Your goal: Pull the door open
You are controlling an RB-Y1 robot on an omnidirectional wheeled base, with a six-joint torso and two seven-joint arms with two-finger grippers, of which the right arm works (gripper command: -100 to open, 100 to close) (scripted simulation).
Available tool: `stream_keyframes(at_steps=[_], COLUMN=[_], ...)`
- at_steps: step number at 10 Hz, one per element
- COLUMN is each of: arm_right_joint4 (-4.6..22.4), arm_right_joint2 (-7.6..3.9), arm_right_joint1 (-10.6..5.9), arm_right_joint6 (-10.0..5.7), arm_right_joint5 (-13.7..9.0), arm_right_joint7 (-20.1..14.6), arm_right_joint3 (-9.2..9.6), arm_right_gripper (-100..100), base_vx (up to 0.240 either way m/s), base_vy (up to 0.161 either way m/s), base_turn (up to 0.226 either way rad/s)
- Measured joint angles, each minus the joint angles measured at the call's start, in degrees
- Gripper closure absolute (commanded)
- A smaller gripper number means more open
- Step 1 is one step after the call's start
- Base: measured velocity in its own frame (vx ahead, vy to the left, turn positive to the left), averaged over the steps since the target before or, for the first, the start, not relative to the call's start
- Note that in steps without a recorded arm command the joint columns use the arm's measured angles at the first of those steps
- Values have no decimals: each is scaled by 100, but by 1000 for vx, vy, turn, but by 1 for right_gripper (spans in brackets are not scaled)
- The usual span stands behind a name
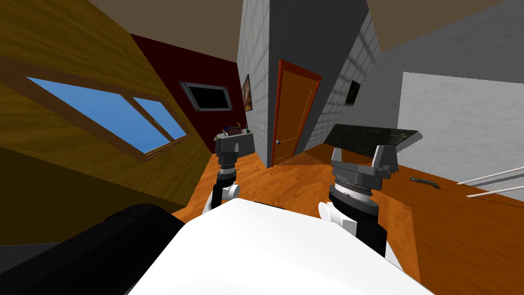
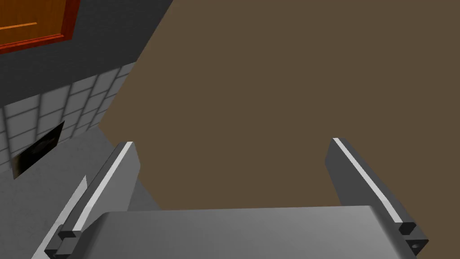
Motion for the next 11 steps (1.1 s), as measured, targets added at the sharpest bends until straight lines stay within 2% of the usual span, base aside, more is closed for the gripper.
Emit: stream_keyframes(at_steps=[5,8,10,11], arm_right_joint4=[583,906,1081,1228], arm_right_joint2=[-196,-288,-335,-359], arm_right_joint1=[-156,-171,-271,-306], arm_right_joint6=[-128,-254,-227,-279], arm_right_joint5=[164,258,321,349], arm_right_joint7=[402,629,775,846], arm_right_joint3=[-30,-31,-39,-48], arm_right_gripper=[-100,-100,-100,-100], base_vx=[123,94,79,78], base_vy=[-20,-15,-23,-24], base_turn=[52,37,41,39])
